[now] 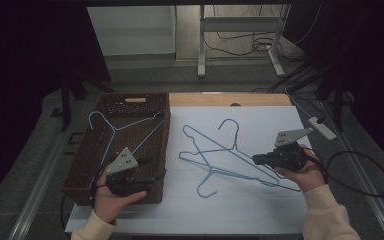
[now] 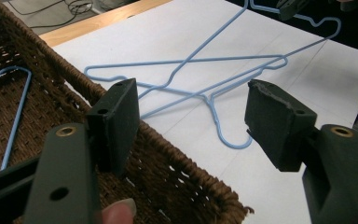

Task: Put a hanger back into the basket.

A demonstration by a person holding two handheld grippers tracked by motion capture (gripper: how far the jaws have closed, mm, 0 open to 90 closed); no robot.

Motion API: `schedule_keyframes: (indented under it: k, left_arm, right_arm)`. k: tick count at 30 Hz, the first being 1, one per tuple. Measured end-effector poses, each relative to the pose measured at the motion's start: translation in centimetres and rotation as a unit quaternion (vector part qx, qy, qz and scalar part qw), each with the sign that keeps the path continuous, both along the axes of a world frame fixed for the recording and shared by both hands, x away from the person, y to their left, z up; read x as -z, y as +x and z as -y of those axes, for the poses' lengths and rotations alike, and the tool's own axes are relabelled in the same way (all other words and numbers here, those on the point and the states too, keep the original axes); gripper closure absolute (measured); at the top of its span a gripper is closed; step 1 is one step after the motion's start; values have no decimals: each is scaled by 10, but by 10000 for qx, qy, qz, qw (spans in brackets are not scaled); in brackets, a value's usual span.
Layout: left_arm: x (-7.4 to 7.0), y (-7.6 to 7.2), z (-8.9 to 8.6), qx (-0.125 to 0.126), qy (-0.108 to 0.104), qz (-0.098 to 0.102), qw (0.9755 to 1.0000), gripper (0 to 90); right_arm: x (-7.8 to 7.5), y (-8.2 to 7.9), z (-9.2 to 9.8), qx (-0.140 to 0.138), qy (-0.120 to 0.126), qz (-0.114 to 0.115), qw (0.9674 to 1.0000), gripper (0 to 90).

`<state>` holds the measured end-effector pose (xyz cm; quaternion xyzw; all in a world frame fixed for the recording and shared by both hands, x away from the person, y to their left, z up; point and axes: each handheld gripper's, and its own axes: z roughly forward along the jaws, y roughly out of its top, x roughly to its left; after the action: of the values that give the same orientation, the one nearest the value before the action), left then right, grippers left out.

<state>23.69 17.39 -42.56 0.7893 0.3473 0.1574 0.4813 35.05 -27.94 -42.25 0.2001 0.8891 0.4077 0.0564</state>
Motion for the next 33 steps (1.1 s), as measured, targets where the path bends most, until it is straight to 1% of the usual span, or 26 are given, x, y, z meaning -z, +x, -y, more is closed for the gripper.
schedule_keyframes:
  k: [1,4,11,12,15,16,21,22,24,25,28,30,32,33]
  left_arm:
    - [-1,1,1,2,0,11,10000,347]
    - [-3,3,4,32,15,40,10000,348]
    - [-9,10,12,103,30,94,9999,349]
    - [-11,14,15,130,81,97,9998,349]
    - [-13,17,18,172,102,111,9997,349]
    - [-14,19,21,191,125,113,9997,349]
    - [-20,32,30,291,244,62,9993,350]
    - [-21,34,33,299,229,69,9993,350]
    - [-22,37,35,336,207,39,9992,355]
    - [-23,43,39,375,245,9,9990,358]
    - [-22,51,48,506,315,-22,9982,357]
    - [-22,53,51,544,335,-32,9980,358]
    - [-22,61,60,661,412,-48,9969,359]
    - [-22,61,60,661,412,-48,9969,359]
  right_arm:
    - [0,0,0,0,0,0,10000,880]
    - [-4,-1,2,-23,100,5,9999,880]
    - [-11,-3,3,-82,193,34,9998,880]
    - [-14,-3,3,-99,224,55,9997,880]
    - [-17,-3,4,-92,249,63,9996,880]
    - [-19,-4,5,-104,320,72,9994,880]
    - [-25,-5,6,-136,464,92,9988,880]
    - [-26,-5,6,-145,489,96,9987,881]
    - [-28,-6,6,-147,512,116,9985,881]
    - [-31,-7,7,-152,544,130,9983,880]
    - [-33,-8,8,-159,563,154,9982,880]
    - [-34,-8,9,-164,590,156,9980,880]
    - [-36,-9,11,-156,639,158,9977,880]
    - [-36,-9,11,-156,639,158,9977,880]
